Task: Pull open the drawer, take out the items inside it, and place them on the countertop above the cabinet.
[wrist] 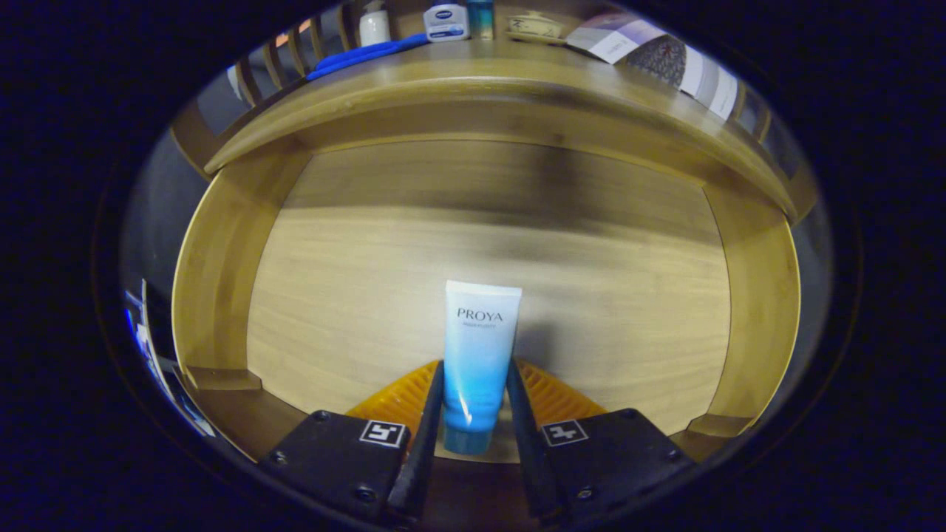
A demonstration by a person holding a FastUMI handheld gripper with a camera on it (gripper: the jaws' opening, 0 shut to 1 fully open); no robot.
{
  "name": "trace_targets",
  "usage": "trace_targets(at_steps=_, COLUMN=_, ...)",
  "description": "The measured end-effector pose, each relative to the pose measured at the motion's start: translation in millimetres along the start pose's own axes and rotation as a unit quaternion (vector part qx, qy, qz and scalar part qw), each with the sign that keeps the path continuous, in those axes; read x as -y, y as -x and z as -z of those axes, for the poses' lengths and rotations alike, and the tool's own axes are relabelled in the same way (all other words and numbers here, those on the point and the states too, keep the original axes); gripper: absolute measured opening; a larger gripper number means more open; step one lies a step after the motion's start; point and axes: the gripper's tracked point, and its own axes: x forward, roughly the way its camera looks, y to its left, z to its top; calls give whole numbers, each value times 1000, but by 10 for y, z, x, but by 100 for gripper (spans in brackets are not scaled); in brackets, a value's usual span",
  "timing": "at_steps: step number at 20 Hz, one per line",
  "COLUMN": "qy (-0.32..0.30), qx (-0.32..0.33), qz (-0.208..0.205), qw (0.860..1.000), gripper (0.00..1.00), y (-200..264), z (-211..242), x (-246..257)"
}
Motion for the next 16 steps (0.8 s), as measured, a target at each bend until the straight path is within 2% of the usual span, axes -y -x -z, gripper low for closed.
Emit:
trace_targets(at_steps=3, qy=-10, qx=21, qz=-6, qw=1000, gripper=50, y=150, z=-64, x=27)
trace_targets(at_steps=9, qy=-3, qx=83, qz=-13, qw=996, gripper=49, y=830, z=-390, x=27)
trace_targets(at_steps=16, qy=3, qx=129, qz=4, qw=992, gripper=49, y=1350, z=-889, x=63)
